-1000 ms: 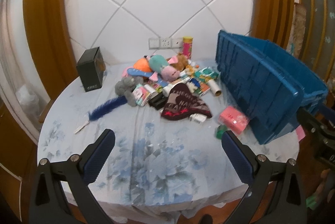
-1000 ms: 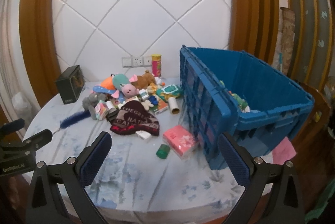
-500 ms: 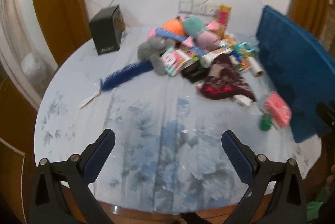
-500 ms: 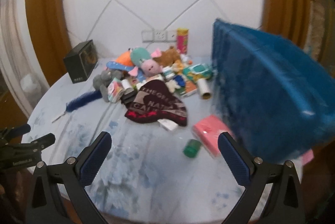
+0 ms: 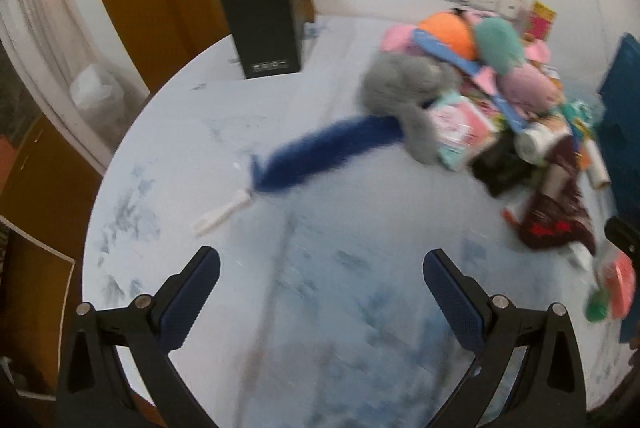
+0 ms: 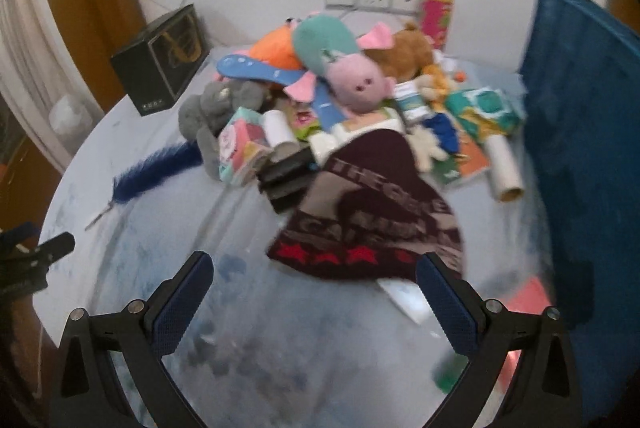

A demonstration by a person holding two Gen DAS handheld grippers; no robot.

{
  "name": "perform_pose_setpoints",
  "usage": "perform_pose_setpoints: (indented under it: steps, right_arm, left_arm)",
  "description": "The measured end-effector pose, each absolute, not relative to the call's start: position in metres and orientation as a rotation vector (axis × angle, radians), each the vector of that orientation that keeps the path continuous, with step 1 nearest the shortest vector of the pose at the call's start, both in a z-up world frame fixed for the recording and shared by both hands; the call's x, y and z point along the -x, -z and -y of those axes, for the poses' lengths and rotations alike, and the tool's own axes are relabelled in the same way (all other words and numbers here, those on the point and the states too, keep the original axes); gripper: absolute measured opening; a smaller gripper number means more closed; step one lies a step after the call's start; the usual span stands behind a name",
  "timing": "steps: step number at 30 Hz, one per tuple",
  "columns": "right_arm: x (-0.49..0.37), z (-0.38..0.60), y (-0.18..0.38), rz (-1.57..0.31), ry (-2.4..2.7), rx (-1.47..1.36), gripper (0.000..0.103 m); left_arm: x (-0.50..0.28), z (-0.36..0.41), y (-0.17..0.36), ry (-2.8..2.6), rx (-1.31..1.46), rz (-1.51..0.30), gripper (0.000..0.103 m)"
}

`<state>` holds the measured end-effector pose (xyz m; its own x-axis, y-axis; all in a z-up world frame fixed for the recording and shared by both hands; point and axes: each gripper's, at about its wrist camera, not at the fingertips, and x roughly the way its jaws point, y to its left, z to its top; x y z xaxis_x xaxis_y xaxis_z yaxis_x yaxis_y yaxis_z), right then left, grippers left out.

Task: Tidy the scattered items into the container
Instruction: 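Grasp the grey plush elephant with the left tool while the right grasps the pink Kotex pack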

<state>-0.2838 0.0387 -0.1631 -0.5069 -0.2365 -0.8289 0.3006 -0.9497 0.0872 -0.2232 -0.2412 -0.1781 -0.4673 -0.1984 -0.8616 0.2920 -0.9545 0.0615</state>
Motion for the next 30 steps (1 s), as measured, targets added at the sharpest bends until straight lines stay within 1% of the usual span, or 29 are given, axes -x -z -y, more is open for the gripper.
perform_pose_setpoints:
  steps: [6,8,13,15,17,18,19,22,25,28,30]
  right_arm:
    - [0.314,0.011,0.177,-0.059,2.504,-1.385,0.103]
    - [0.324,0.027,0.181,-0.074,2.531,-1.391,0.103]
    - [0.351,0.060,0.193,-0.089,2.547,-1.420,0.103]
    - [0.361,0.070,0.196,-0.111,2.542,-1.429,0.103]
    - [0.374,0.078,0.200,-0.141,2.542,-1.444,0.103]
    - [0.381,0.081,0.203,-0.145,2.541,-1.448,0.103]
    - [0.389,0.084,0.206,-0.144,2.537,-1.453,0.102]
    - [0.409,0.091,0.219,-0.150,2.509,-1.488,0.094]
    - [0.427,0.097,0.234,-0.189,2.497,-1.530,0.094]
    - [0.432,0.104,0.251,-0.191,2.450,-1.571,0.094]
    - [0.434,0.108,0.262,-0.188,2.414,-1.598,0.083]
  left_arm:
    - [0.275,0.282,0.200,2.532,-1.509,-0.016,0.103]
    - [0.293,0.292,0.210,2.555,-1.538,0.031,0.103]
    - [0.330,0.303,0.239,2.595,-1.638,0.075,0.103]
    - [0.343,0.304,0.250,2.612,-1.668,0.081,0.100]
    - [0.355,0.305,0.259,2.623,-1.696,0.084,0.089]
    - [0.361,0.306,0.265,2.618,-1.715,0.081,0.086]
    - [0.368,0.307,0.271,2.613,-1.736,0.079,0.082]
    - [0.385,0.308,0.285,2.603,-1.780,0.081,0.081]
    - [0.396,0.306,0.297,2.598,-1.810,0.066,0.081]
    - [0.404,0.302,0.307,2.600,-1.844,0.038,0.082]
    - [0.407,0.299,0.312,2.605,-1.853,0.020,0.079]
